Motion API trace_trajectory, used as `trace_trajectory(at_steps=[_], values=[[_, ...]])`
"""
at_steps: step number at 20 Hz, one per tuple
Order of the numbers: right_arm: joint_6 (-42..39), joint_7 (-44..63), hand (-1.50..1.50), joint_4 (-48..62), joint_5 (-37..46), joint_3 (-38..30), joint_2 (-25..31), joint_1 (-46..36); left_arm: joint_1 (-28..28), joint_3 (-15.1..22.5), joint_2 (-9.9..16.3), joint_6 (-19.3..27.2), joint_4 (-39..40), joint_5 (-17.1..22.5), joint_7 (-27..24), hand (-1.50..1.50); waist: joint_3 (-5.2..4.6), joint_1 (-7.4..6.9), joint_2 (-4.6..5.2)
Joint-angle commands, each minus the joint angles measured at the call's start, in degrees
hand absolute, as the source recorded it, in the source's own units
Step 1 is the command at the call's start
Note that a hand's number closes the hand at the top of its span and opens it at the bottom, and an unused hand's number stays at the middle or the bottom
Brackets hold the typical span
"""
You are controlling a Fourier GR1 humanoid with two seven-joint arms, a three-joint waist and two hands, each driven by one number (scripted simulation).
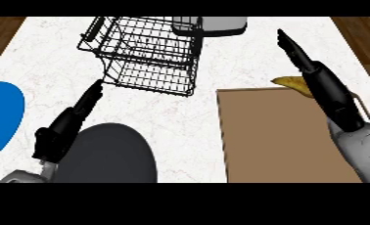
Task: Pick the pear from the tray and place it in the tiered basket
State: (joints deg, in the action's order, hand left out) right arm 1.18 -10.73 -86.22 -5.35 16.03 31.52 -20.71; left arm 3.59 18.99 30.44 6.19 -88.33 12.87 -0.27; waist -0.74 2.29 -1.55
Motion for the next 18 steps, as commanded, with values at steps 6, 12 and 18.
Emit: trace_trajectory(at_steps=[6,12,18], values=[[-21.4,-9.8,1.50,8.2,-30.6,-9.1,-7.8,5.0,2.5,-2.3,-6.3,1.5,0.0,5.7,1.8,0.00,2.12,-2.67,4.08],[-28.3,-2.3,-1.50,30.8,-42.2,-21.8,-3.3,5.0,5.8,-2.2,-10.2,2.2,2.0,8.5,5.6,0.00,1.41,-3.05,3.86],[-51.0,-6.0,-1.50,42.5,-37.2,-23.4,11.3,1.0,5.1,-0.1,-12.0,2.6,1.9,7.8,7.2,0.00,1.15,-4.58,2.75]])
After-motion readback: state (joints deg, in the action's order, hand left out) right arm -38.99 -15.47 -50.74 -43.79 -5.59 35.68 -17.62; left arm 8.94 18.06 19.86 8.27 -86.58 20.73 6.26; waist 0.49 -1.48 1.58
